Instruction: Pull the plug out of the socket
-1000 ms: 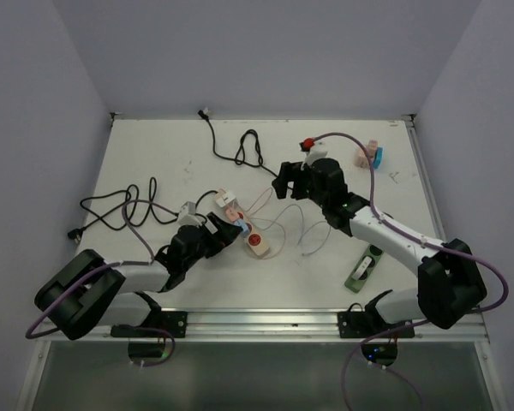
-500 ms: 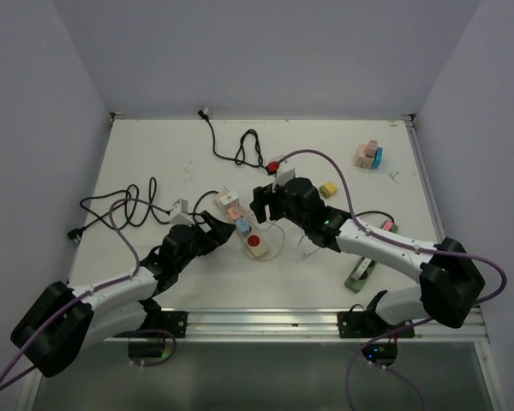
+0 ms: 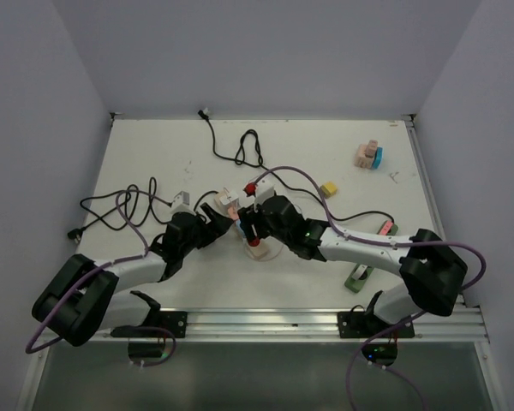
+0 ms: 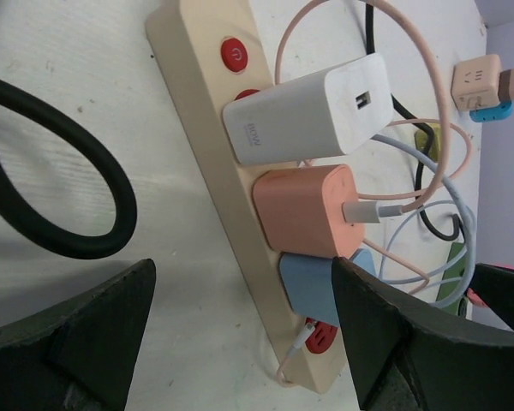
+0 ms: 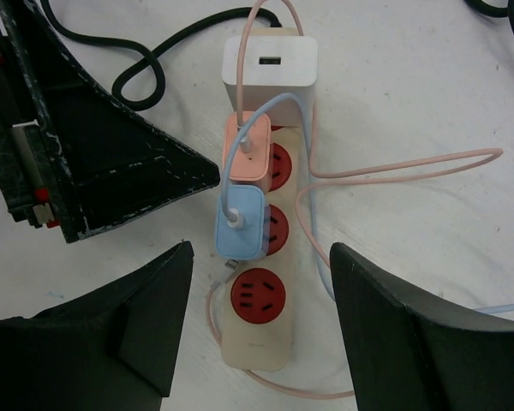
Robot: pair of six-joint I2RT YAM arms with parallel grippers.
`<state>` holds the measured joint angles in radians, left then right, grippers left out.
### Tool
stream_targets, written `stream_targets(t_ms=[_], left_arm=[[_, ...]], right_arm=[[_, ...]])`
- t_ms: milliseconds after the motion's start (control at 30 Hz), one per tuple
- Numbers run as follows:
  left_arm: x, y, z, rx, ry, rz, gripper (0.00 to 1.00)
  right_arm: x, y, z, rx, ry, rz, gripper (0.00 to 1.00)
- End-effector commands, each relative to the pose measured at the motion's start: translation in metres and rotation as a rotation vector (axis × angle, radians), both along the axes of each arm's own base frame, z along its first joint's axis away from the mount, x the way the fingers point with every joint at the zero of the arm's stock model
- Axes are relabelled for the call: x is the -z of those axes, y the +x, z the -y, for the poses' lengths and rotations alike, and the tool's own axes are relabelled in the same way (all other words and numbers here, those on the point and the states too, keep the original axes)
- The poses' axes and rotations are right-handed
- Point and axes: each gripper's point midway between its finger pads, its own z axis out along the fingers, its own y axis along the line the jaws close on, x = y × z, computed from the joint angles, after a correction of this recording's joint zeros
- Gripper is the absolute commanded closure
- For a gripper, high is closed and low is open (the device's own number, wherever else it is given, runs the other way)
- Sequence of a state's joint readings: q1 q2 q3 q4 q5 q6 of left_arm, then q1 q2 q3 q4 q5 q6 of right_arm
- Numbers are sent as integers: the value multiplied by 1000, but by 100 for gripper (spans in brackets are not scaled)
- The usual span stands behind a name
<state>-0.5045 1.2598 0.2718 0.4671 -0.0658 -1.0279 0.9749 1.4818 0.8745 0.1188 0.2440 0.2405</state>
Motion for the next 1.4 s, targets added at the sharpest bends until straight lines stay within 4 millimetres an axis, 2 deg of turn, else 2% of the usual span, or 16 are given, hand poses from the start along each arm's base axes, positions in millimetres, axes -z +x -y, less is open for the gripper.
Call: stream_targets(t_ms=[0, 200, 300, 733, 1033, 1133, 1167, 1267, 1300, 1367], left_arm=[[-34, 19, 13, 44, -49, 127, 14], [-37, 22, 15, 50, -48, 147, 14], [-37, 25, 17, 56, -46, 151, 14], [-24, 36, 24, 83, -40, 131, 16], [-22, 37, 18, 64, -38, 131, 23], [-22, 37, 18, 61, -40, 137, 25], [-23, 38, 17, 59, -41, 140, 25], [-25, 38, 16, 55, -49, 151, 27], [-26, 38, 15, 52, -50, 154, 27], [-28, 38, 14, 47, -53, 163, 27]], right_arm=[[3, 6, -1, 31, -16, 27, 32], [23, 8, -8, 31, -55, 2, 31], [27, 7, -12, 19, -60, -5, 35], [28, 7, -26, -6, -59, 3, 37], [35, 20, -32, 28, -66, 22, 47], [42, 21, -33, 29, -78, 19, 56], [45, 20, -32, 29, -85, 17, 69], [51, 18, -26, 38, -92, 13, 87], [51, 18, -24, 33, -99, 18, 97], [55, 14, -21, 20, -110, 15, 100]])
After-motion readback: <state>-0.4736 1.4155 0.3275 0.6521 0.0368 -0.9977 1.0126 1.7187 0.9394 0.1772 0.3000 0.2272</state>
